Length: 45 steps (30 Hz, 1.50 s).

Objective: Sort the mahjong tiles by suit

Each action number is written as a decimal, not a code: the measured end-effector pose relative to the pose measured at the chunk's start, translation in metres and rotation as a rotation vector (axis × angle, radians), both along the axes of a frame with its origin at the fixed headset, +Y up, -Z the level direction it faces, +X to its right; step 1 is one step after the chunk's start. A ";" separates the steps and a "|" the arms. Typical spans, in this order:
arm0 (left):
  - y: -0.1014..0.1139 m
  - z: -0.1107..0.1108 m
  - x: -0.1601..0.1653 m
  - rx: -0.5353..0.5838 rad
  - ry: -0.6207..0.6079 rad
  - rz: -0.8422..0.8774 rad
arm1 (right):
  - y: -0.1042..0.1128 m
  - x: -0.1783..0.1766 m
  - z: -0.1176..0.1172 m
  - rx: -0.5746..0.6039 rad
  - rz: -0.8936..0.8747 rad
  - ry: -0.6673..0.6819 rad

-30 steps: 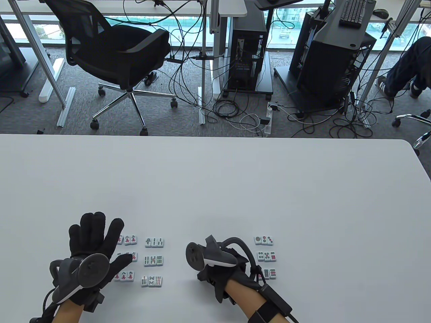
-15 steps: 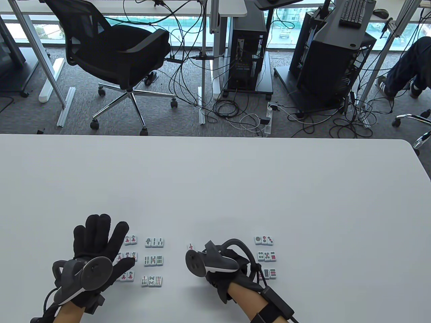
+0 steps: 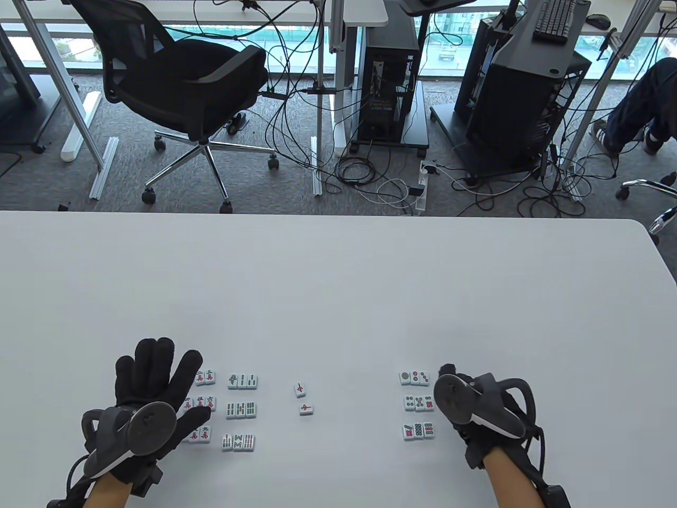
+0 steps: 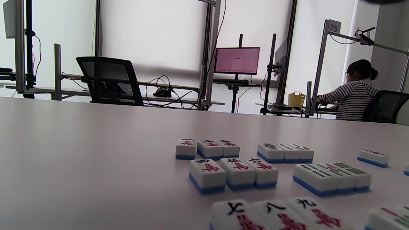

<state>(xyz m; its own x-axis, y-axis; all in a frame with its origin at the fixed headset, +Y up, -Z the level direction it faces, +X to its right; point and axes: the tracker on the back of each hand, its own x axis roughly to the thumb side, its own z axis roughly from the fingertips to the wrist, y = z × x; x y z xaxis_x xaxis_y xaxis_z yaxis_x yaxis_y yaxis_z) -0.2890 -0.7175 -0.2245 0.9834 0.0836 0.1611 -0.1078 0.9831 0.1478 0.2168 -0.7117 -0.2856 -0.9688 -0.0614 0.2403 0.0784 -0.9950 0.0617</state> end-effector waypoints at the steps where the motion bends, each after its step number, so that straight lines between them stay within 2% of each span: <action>1: 0.000 0.000 0.000 -0.001 0.001 -0.003 | -0.006 0.005 -0.001 -0.030 0.002 -0.003; 4: -0.001 0.000 0.001 -0.013 -0.003 -0.006 | -0.028 0.012 -0.003 -0.088 0.031 -0.012; 10: -0.002 -0.001 0.001 -0.032 -0.008 -0.004 | -0.049 0.000 -0.011 -0.143 0.017 0.019; 17: -0.003 -0.001 0.002 -0.042 -0.015 -0.007 | -0.051 -0.005 -0.011 -0.127 0.091 0.007; 20: -0.003 -0.001 0.003 -0.040 -0.021 -0.009 | -0.042 -0.008 -0.008 -0.122 0.094 -0.012; 22: -0.004 -0.001 0.003 -0.037 -0.024 -0.010 | -0.031 -0.017 -0.007 -0.080 0.082 -0.014; 24: -0.005 -0.001 0.004 -0.038 -0.028 -0.010 | -0.018 -0.039 -0.006 0.018 0.094 0.030; 27: -0.007 -0.001 0.006 -0.045 -0.030 -0.024 | -0.014 -0.074 -0.008 0.067 0.086 0.119; 29: -0.007 -0.001 0.007 -0.046 -0.034 -0.033 | -0.017 -0.113 -0.011 0.052 0.065 0.206; 34: -0.007 -0.001 0.008 -0.042 -0.044 -0.027 | -0.022 -0.179 -0.021 0.032 0.007 0.301; 40: -0.008 -0.001 0.010 -0.047 -0.056 -0.027 | -0.031 -0.231 -0.036 0.021 0.026 0.348; 45: -0.007 -0.001 0.009 -0.040 -0.059 -0.013 | -0.044 -0.254 -0.042 -0.041 0.007 0.349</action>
